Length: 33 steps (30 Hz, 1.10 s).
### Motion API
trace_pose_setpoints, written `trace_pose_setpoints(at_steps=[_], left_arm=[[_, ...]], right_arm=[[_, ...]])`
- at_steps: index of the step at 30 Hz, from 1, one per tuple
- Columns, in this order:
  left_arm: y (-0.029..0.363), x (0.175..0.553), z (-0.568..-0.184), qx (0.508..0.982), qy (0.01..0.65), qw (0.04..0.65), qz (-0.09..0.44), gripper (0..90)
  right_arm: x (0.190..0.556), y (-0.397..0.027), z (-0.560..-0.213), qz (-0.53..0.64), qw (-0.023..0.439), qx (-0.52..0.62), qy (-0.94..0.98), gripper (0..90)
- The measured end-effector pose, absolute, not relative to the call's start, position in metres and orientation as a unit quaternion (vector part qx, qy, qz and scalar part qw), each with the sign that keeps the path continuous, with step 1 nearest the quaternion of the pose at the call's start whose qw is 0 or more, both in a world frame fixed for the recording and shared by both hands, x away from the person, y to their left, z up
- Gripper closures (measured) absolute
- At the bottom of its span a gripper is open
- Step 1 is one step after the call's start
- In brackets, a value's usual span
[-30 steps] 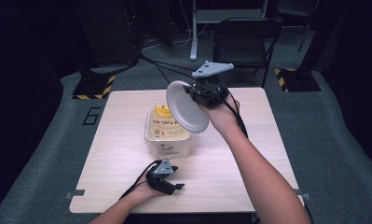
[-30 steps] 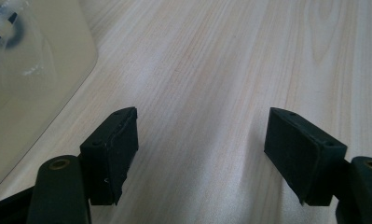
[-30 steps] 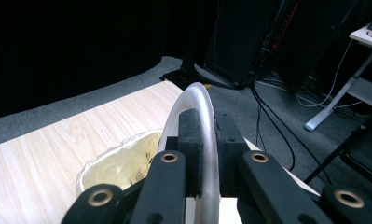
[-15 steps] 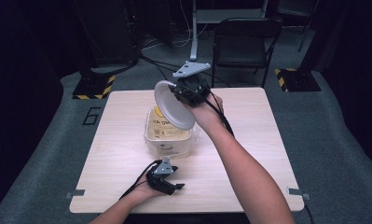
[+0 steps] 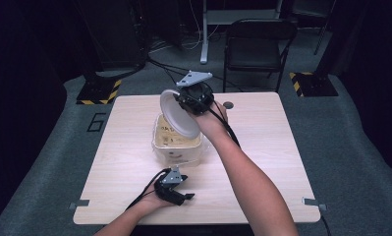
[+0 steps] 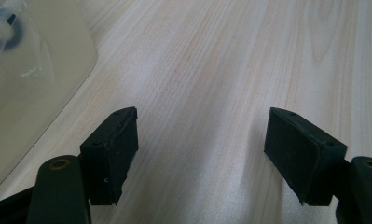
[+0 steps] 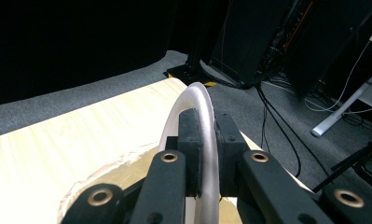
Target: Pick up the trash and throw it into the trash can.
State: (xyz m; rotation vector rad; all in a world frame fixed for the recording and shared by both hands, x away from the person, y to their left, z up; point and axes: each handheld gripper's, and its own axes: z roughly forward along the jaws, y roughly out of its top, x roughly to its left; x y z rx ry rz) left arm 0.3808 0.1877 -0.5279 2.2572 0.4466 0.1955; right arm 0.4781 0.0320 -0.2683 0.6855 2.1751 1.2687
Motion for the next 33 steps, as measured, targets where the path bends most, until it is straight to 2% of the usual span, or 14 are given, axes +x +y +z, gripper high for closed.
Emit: trace_pose_setpoints(at_steps=[33], left_arm=[[0.187, 0.381, -0.528, 0.893, 0.176, 0.406, 0.079, 25.4]], right_arm=[[0.498, 0.045, -0.324, 0.463, 0.237, 0.225, 0.824, 83.1]])
